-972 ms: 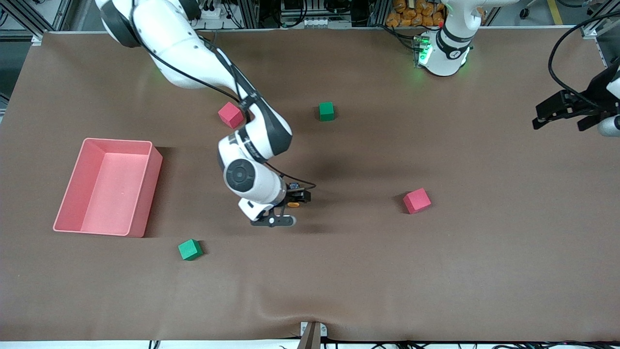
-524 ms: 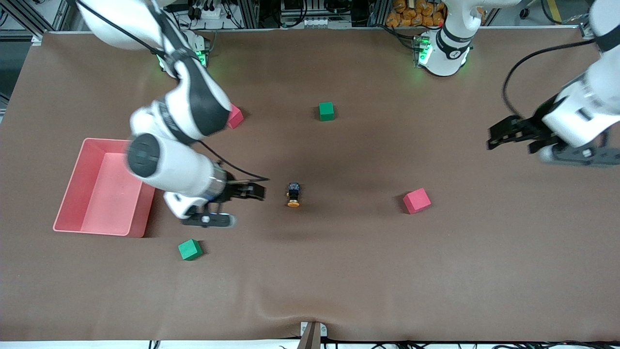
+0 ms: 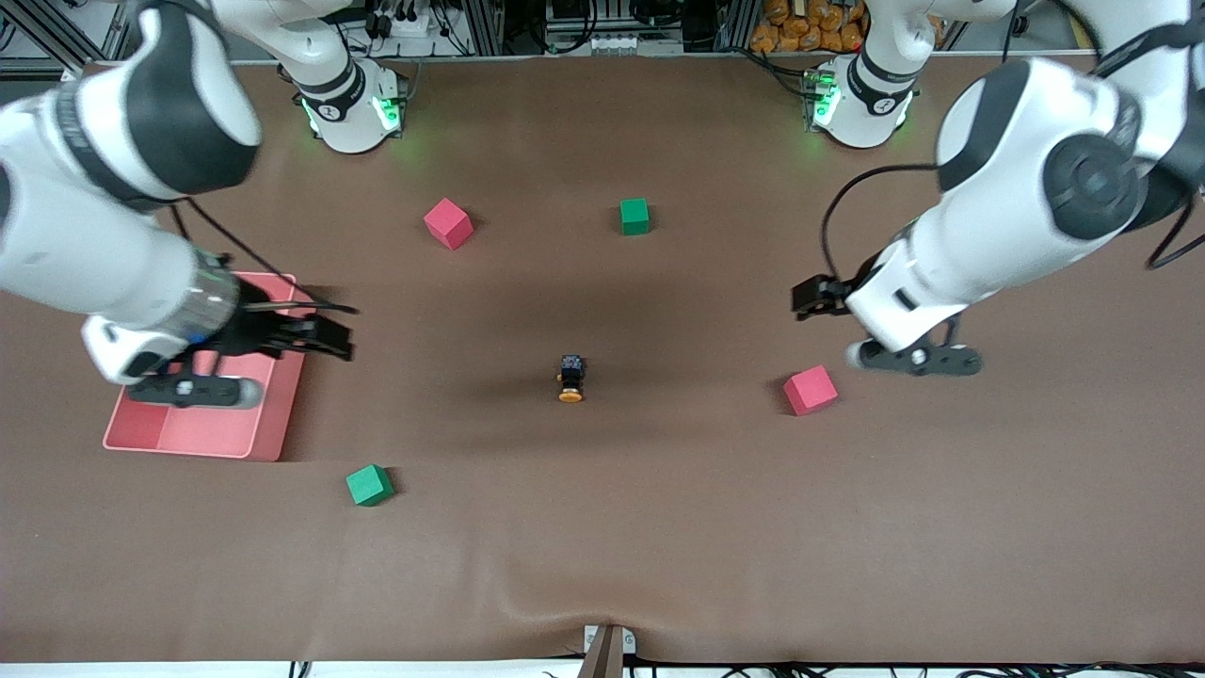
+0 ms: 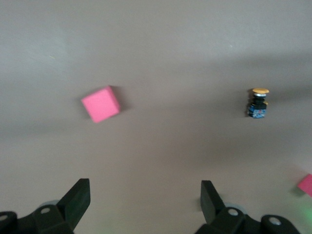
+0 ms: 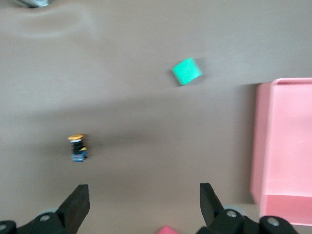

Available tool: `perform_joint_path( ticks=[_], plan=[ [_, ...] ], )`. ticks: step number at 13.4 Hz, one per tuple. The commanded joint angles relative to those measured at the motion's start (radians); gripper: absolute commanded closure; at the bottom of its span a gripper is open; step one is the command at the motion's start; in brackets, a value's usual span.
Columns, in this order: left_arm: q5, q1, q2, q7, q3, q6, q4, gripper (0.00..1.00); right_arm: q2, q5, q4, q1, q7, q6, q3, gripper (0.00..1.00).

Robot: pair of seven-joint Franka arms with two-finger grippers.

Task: Place and upright button with both arms
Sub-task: 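Retract the right gripper while the left gripper reaches toward the button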

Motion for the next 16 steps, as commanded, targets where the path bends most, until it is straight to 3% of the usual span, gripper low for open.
perform_joint_path(
  ticks=[1, 6, 8, 11, 16],
  plan=[
    [-0.035, -0.037, 0.164, -0.074, 0.002, -0.098, 0.152, 0.0, -0.086, -0.046, -0.089, -0.104, -0.105, -0.013, 0.017, 0.0],
    [-0.035, -0.27, 0.292, -0.165, 0.125, -0.121, 0.261, 0.0, -0.204, -0.11, -0.098, -0.224, -0.226, -0.125, 0.019, 0.0],
    [-0.035, -0.311, 0.341, -0.22, 0.125, -0.088, 0.3, 0.0, -0.256, -0.112, -0.1, -0.265, -0.297, -0.183, 0.015, 0.0],
    [-0.036, -0.341, 0.372, -0.237, 0.119, -0.002, 0.299, 0.0, -0.33, -0.112, -0.098, -0.224, -0.314, -0.264, -0.041, 0.0],
    [-0.036, -0.419, 0.443, -0.256, 0.128, 0.118, 0.296, 0.0, -0.335, -0.11, -0.098, -0.209, -0.296, -0.306, -0.04, 0.0]
  ],
)
